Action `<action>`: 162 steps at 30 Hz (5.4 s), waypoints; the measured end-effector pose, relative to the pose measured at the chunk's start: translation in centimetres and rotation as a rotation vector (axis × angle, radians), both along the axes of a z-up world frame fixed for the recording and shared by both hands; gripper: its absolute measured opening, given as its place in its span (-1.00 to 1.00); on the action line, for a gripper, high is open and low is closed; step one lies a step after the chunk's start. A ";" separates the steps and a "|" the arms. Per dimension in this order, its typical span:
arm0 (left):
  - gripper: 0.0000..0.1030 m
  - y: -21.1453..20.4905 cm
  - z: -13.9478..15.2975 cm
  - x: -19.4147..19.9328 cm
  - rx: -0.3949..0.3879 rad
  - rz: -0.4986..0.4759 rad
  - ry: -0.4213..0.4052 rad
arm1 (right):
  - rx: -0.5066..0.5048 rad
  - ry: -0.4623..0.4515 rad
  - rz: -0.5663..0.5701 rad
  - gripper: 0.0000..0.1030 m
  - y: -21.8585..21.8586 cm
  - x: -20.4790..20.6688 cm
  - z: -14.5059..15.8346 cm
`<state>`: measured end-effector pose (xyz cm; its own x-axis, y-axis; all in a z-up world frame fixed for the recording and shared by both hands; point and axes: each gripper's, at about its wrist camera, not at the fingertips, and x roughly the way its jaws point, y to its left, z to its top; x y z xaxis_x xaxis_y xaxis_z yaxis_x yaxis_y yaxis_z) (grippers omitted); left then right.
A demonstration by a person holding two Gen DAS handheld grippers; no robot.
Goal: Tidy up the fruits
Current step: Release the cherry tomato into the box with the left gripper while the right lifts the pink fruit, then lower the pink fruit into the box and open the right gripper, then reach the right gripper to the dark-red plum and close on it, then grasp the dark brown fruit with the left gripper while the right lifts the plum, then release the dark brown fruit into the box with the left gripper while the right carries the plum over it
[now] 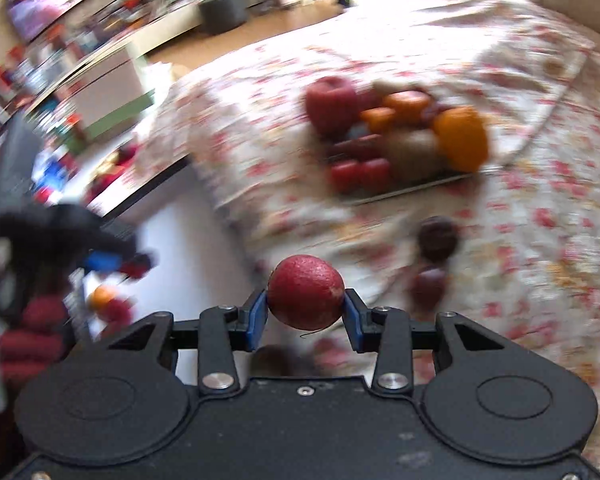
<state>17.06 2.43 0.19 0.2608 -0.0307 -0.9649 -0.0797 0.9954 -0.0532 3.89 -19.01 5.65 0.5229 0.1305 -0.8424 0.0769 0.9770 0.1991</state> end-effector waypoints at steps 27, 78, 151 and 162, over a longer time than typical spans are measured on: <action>-0.20 0.4 -0.5 0.0 -0.039 -0.001 0.055 | -0.039 0.095 0.200 -0.18 8.4 -1.2 -2.7; -0.20 -2.4 -0.6 -1.4 0.025 -0.162 0.059 | -0.078 0.199 -0.303 -0.16 -7.4 4.2 -6.6; -0.46 -23.1 0.8 -4.4 0.051 -0.476 -0.106 | -0.013 0.041 -0.448 -0.30 -15.7 -4.4 -3.0; -0.46 -17.0 2.5 -4.7 -0.038 -0.419 -0.058 | -0.011 0.032 -0.376 -0.30 -13.4 -4.1 -2.3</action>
<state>12.41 -14.56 2.65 0.2720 -0.1810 -0.9451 0.3357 0.9383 -0.0831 -0.23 -32.42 3.30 0.5062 -0.0746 -0.8592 0.4365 0.8814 0.1807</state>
